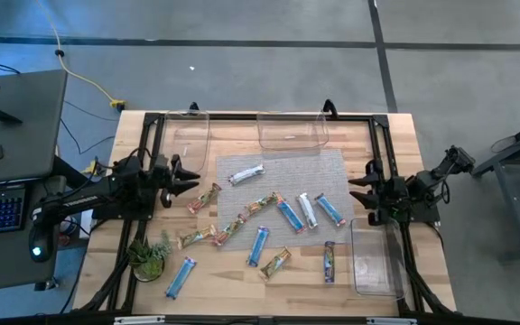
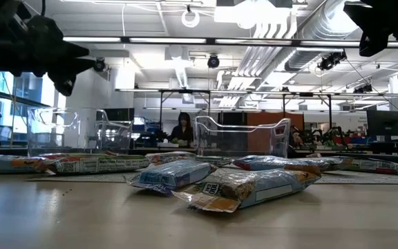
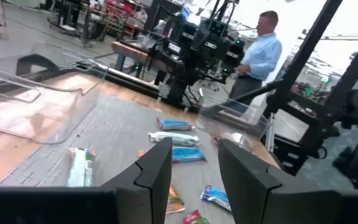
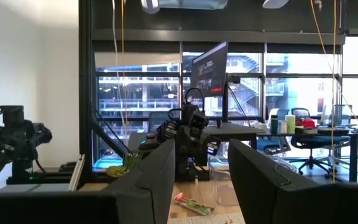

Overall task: Pick and place Granola Bars by type
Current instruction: Put the red granola bar into the top left transparent bin

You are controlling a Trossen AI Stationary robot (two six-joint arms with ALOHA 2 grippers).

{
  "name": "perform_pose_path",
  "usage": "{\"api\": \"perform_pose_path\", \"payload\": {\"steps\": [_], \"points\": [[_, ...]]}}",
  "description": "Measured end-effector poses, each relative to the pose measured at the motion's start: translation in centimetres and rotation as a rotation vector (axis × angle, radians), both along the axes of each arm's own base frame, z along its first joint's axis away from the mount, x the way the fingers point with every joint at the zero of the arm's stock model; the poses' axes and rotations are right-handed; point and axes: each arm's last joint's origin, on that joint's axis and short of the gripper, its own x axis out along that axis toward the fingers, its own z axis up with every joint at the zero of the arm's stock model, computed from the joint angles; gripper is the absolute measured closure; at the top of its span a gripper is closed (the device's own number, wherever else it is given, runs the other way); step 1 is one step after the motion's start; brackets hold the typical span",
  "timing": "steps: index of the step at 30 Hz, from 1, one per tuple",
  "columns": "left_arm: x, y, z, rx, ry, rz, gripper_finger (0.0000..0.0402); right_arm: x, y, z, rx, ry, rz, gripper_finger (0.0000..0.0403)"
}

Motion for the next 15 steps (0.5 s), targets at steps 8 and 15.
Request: {"api": "perform_pose_path", "payload": {"steps": [8, 15], "points": [[-0.1, 0.0, 1.1, 0.006, -0.115, 0.004, 0.0275, 0.0, 0.0, 0.0, 0.000, 0.003, 0.000, 0.0269], [-1.4, -0.4, 5.7, 0.109, -0.200, 0.028, 0.0275, 0.0, 0.0, 0.0, -0.001, 0.004, 0.000, 0.0269]]}}
